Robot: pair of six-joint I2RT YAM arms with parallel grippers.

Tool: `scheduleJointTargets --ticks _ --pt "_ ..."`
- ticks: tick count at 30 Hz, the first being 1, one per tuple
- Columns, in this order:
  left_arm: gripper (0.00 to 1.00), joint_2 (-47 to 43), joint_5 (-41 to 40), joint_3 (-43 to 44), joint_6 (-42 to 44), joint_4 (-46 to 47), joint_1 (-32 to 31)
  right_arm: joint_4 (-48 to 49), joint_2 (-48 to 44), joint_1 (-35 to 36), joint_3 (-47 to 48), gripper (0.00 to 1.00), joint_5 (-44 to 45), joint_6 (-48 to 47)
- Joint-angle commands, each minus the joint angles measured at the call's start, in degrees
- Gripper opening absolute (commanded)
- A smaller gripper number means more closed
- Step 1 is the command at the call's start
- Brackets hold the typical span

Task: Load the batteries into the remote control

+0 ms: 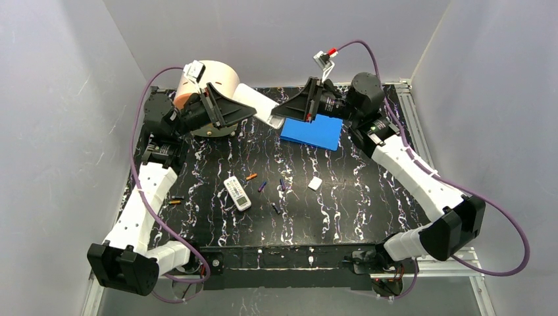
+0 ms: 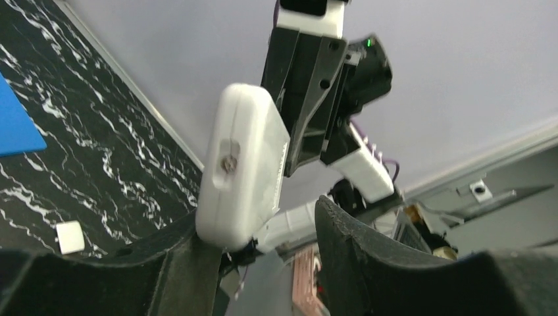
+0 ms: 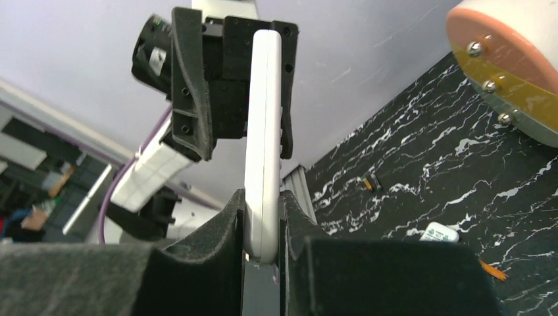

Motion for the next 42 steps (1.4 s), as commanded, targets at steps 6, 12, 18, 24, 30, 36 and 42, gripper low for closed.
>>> scheduleJointTargets --ticks 6,12,18,24,30,36,42 --pt "0.47 0.06 14.99 2.17 5.75 -4.99 0.01 -15.29 3.13 0.13 7.42 0.01 -16.09 -14.33" --pt "0.34 0.22 16.21 0.47 6.76 -5.86 -0.15 -19.67 4.11 0.08 8.35 0.01 -15.89 -16.62" --pt "0.27 1.11 17.26 -0.03 7.44 -6.38 -0.51 -19.43 4.90 0.15 9.13 0.01 -17.74 -16.80" --pt "0.22 2.42 17.20 1.35 8.23 -6.47 -1.37 -19.48 5.34 0.08 8.95 0.01 -18.49 -17.18" --pt "0.00 1.12 15.47 0.86 11.78 -6.38 -1.44 -19.20 4.59 0.08 8.76 0.35 -17.41 -17.71" --pt "0.00 -1.44 9.33 -0.55 19.47 -7.94 -1.39 -15.92 -1.87 -0.63 3.34 0.80 -6.67 -18.52" --pt "0.00 -6.41 3.65 -6.44 30.90 -8.98 -1.39 -13.87 -11.02 -1.52 -5.84 0.88 11.97 -17.95"
